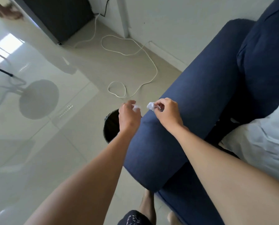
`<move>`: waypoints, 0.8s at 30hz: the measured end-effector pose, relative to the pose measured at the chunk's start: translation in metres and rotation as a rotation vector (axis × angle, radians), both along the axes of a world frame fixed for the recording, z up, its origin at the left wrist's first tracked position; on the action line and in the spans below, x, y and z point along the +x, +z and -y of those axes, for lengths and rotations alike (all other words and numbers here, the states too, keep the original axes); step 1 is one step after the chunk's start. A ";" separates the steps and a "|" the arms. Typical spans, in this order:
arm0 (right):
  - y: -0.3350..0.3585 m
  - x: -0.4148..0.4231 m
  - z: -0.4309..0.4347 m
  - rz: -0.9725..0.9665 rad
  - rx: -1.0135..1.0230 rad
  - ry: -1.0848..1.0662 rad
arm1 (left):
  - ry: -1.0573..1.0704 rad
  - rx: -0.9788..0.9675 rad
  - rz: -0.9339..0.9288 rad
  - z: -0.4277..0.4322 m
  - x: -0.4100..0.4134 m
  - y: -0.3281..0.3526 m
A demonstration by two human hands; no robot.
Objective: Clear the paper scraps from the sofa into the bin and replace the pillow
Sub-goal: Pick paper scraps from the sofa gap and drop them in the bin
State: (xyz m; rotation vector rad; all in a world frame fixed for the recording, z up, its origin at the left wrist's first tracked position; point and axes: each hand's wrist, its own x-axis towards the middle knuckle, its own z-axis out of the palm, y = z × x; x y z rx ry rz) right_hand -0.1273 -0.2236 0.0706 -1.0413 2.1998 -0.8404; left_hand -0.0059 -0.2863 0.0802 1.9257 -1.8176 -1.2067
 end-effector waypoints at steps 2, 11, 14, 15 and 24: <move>-0.007 0.017 0.022 0.004 0.008 0.053 | 0.048 -0.007 0.017 0.017 0.021 -0.006; -0.042 0.087 0.082 0.037 0.136 0.232 | 0.199 0.092 0.119 0.061 0.096 -0.053; -0.059 0.100 0.095 0.067 0.226 0.249 | 0.227 0.147 0.099 0.069 0.107 -0.067; -0.065 0.103 0.099 0.080 0.262 0.258 | 0.222 0.164 0.101 0.072 0.110 -0.071; -0.068 0.102 0.106 0.129 0.533 0.323 | 0.059 0.326 0.218 0.081 0.122 -0.076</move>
